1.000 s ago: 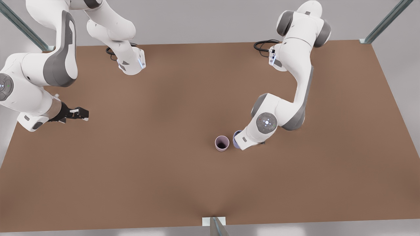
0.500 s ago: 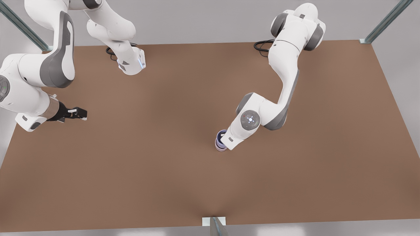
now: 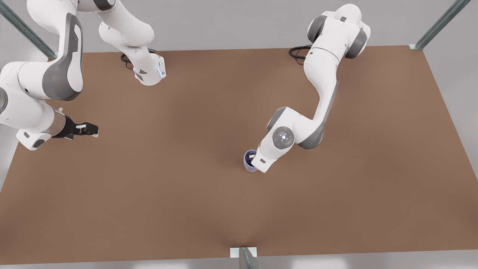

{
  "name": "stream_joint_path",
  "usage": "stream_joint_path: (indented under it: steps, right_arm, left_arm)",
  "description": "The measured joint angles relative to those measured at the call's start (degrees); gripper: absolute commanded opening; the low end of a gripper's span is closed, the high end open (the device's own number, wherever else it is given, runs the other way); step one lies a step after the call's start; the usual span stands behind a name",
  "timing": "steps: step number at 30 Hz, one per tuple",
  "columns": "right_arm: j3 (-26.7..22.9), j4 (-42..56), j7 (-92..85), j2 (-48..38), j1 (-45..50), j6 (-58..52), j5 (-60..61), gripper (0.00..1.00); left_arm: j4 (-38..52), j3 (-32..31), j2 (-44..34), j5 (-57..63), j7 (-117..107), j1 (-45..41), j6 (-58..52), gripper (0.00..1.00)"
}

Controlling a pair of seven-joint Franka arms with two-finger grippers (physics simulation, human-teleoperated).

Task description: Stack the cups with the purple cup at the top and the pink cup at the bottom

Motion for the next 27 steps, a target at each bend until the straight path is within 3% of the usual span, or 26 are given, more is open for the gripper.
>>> stream_joint_path:
  steps: [27]
  right_arm:
    - [0.0,0.1,-0.4,0.4,-0.7,0.0,0.7,1.00]
  left_arm:
    - [-3.8,0.0,-1.8,-0.2,-4.7,1.2,0.2,0.21]
